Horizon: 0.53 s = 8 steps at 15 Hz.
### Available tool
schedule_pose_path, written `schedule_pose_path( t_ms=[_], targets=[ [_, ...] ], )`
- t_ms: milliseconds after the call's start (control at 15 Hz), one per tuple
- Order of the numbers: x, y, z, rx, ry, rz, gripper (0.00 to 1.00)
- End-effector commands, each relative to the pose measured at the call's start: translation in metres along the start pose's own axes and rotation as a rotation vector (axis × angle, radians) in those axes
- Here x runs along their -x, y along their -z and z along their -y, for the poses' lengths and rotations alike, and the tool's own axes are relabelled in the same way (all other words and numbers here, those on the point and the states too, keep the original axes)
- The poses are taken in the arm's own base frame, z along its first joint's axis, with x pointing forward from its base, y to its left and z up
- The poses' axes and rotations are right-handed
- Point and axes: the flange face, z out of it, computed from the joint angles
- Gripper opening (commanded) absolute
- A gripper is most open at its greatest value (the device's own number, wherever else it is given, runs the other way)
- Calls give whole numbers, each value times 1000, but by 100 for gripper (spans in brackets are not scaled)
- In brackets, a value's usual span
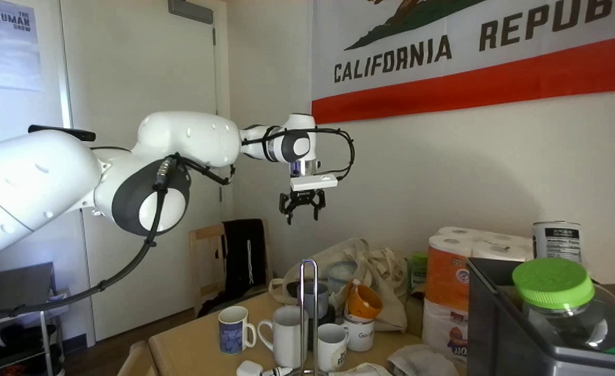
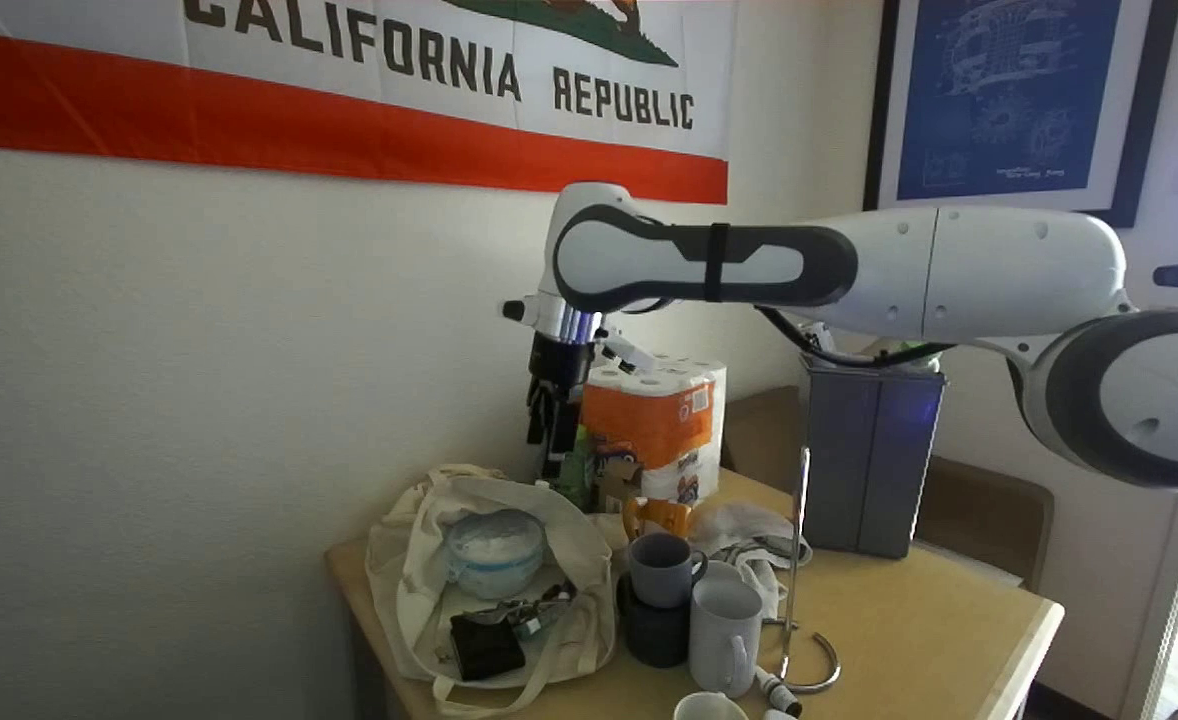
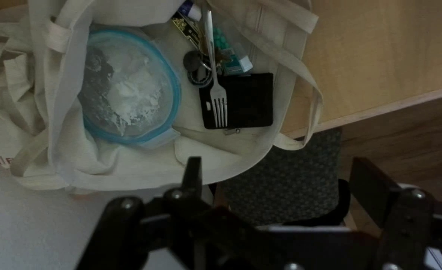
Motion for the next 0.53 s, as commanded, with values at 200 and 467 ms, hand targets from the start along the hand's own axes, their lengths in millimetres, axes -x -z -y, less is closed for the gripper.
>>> schedule_pose_path(
  t_ms=[200,467],
  targets=[
    [12,61,8,-62,-18,15,100],
    [15,72,11,-71,-32,31,100]
  ],
)
